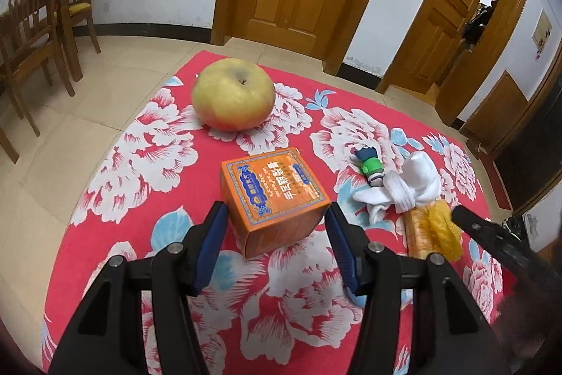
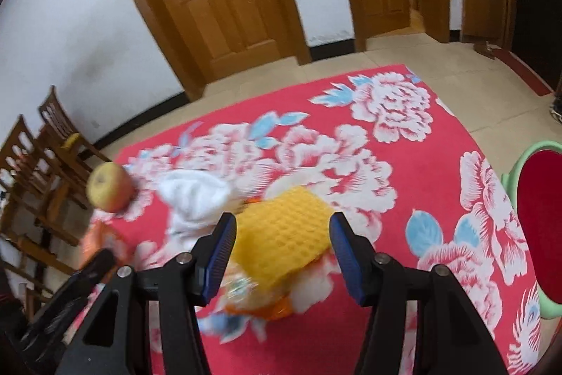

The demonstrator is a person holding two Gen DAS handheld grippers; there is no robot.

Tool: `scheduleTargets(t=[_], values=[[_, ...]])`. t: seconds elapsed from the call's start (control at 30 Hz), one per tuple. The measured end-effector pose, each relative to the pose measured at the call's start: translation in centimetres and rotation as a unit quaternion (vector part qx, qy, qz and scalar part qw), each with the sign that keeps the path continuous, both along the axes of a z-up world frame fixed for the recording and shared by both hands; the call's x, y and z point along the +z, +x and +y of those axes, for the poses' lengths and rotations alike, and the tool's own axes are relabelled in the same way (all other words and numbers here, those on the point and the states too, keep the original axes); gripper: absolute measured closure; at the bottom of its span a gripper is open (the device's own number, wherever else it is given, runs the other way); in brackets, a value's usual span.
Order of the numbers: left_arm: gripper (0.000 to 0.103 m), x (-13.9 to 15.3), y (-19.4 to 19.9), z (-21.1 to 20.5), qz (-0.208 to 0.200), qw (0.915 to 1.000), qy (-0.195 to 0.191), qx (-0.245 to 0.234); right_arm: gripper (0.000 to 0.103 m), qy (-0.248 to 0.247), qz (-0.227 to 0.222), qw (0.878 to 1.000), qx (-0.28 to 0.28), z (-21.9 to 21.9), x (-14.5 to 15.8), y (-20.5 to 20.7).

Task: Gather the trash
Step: 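Grasp the second yellow foam net sleeve with the right tool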

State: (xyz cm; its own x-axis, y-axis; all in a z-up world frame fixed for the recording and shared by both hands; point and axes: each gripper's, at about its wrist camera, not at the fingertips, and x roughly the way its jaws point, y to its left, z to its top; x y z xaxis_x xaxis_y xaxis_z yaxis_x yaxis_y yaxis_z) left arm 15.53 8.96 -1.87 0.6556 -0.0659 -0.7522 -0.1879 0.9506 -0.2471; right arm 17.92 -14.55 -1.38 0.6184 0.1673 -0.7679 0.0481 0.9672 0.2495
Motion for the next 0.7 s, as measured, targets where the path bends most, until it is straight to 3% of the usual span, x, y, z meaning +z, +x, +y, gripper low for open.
scheduleTargets(t=[0.2, 0.37, 0.43, 0.53, 0.7], values=[[0.046, 0.0, -0.1, -0.1, 0.002, 1.0000, -0.001, -0.002, 0.045, 0.014, 0.022, 1.000, -0.017, -1.1, -1.9, 1.3], [0.046, -0.1, 0.0, -0.2, 0.002, 1.0000, 0.001, -0.003, 0.046, 0.063, 0.031, 0.997, -0.019, -1.3, -2.3, 1.2], [0.046, -0.1, 0.0, -0.3, 0.002, 1.0000, 0.002, -0.004, 0.064, 0.074, 0.028, 0.997, -0.016, -1.3, -2.3, 1.0], [0.046, -0.3, 0.1, -0.5, 0.002, 1.0000, 0.004, -0.006, 0.078, 0.110, 0.028, 0.994, -0.005, -1.4, -2.1, 0.7], [0.046, -0.1, 0.0, -0.6, -0.003, 1.0000, 0.004, -0.006, 0.080, 0.119, 0.016, 0.993, 0.009, -1.4, -1.1, -0.5]])
